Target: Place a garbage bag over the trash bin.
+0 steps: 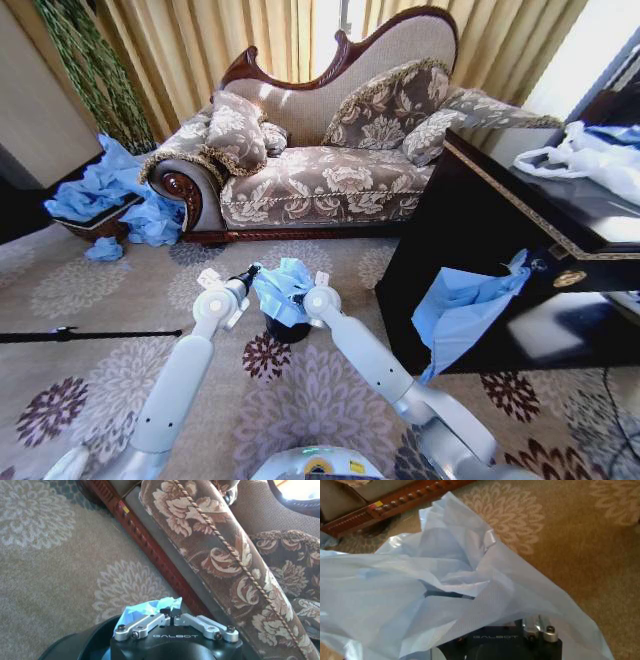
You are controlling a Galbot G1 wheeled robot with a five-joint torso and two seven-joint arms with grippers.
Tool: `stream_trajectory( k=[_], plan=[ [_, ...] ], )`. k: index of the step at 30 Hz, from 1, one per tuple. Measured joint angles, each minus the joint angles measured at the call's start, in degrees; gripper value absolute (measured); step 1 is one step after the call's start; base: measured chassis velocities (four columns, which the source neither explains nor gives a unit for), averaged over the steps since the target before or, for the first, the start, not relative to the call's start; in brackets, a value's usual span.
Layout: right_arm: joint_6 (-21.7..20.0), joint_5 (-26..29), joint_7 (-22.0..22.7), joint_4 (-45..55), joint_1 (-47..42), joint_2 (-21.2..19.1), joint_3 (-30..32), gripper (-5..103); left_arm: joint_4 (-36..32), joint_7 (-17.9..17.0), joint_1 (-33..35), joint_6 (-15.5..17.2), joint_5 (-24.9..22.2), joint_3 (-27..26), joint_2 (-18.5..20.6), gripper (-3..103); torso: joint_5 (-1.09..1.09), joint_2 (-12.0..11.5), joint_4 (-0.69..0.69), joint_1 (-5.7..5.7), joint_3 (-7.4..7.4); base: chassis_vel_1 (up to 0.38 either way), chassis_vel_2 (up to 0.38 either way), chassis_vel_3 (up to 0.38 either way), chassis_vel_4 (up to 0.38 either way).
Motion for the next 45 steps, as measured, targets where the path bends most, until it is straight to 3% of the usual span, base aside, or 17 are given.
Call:
stream_trajectory(
  k=[7, 9, 14, 29, 45],
  plan=[
    [0.18, -1.69, -0.78, -0.85, -0.76, 0.49, 0.14, 16, -0.06, 0.15, 0.05, -0.03, 0.00, -0.06, 0.10, 0, 0.00, 0.00, 0.01, 0.00, 0.00, 0.000, 0.000, 0.000, 0.000],
    [0.23, -1.86, -0.85, -1.01, -0.76, 0.48, 0.14, 16, -0.06, 0.20, 0.09, -0.04, 0.00, -0.09, 0.10, 0, 0.00, 0.00, 0.00, 0.00, 0.00, 0.000, 0.000, 0.000, 0.000],
    [0.39, -3.19, -1.48, -2.08, -0.74, 0.46, 0.01, 2, -0.09, 0.49, 0.14, -0.06, 0.00, -0.21, 0.09, 0, 0.01, 0.00, 0.01, 0.00, 0.00, 0.000, 0.000, 0.000, 0.000],
    [0.79, -4.37, -1.48, -2.07, -1.05, 0.58, -0.97, 0, -0.28, 0.75, 0.36, -0.12, 0.05, -0.34, -0.26, 0, 0.00, 0.00, 0.00, -0.01, 0.00, 0.000, 0.000, 0.000, 0.000],
    [-0.42, 4.83, 4.45, 4.48, 1.82, -3.65, -3.62, 0, -0.51, 0.88, 0.67, -0.15, 0.50, -0.49, -0.66, 0, 0.01, -0.02, 0.03, 0.00, 0.02, 0.000, 0.000, 0.000, 0.000]
  ],
)
